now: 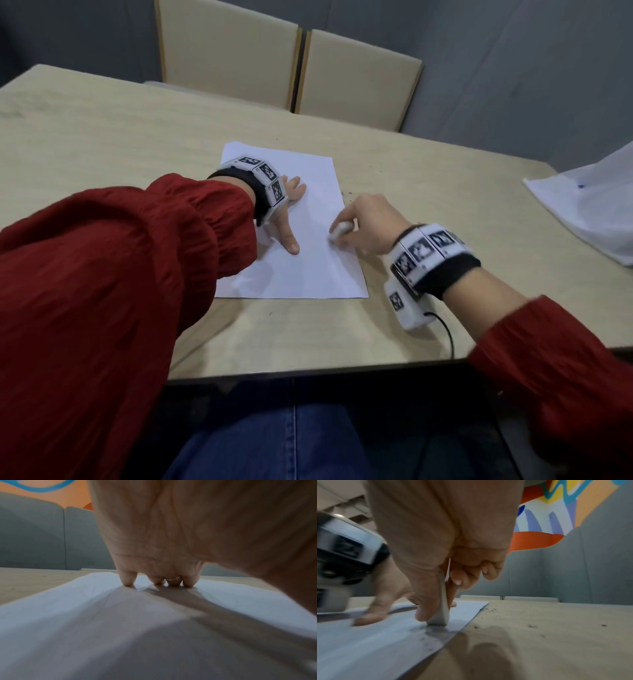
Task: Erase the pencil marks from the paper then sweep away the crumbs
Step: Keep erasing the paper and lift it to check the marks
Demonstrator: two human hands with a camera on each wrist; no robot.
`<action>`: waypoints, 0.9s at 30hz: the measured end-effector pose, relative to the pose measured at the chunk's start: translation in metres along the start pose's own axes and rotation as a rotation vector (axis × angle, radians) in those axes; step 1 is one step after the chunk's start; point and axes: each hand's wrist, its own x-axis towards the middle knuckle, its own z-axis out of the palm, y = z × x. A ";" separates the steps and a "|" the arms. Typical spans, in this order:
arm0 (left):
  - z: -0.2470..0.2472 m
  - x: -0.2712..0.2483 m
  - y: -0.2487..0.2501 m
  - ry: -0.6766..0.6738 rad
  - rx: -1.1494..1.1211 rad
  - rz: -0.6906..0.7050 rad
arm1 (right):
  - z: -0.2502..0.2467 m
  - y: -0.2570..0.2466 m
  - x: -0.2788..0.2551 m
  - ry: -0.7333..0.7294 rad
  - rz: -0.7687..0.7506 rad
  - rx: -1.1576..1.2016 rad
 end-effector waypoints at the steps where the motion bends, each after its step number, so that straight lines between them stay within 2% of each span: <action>1: 0.000 0.001 -0.001 0.003 0.001 0.001 | 0.001 0.003 -0.015 -0.023 -0.004 0.009; 5: 0.001 0.004 0.000 -0.009 -0.018 -0.021 | -0.007 0.004 -0.071 -0.217 -0.069 -0.058; 7: 0.005 0.004 -0.001 0.002 -0.049 -0.045 | -0.015 0.004 -0.080 -0.326 -0.045 -0.093; 9: 0.013 0.001 -0.007 0.030 -0.084 -0.083 | -0.020 0.006 -0.076 -0.289 -0.044 -0.086; 12: 0.024 -0.011 -0.014 0.042 -0.084 -0.129 | -0.011 0.000 -0.054 -0.093 -0.057 0.120; 15: 0.025 -0.026 -0.016 0.030 -0.058 -0.145 | 0.007 -0.016 -0.036 -0.115 -0.074 0.208; 18: 0.026 -0.045 -0.022 0.034 -0.081 -0.151 | 0.019 -0.020 -0.032 -0.210 -0.077 0.101; 22: 0.033 -0.069 -0.021 0.089 -0.065 -0.119 | 0.004 0.003 -0.027 -0.276 0.021 -0.073; 25: 0.034 -0.078 -0.003 0.059 -0.005 -0.088 | -0.009 0.011 -0.016 -0.244 0.109 -0.361; 27: 0.032 -0.083 0.008 0.063 0.046 -0.077 | -0.010 0.013 -0.011 -0.221 0.157 -0.437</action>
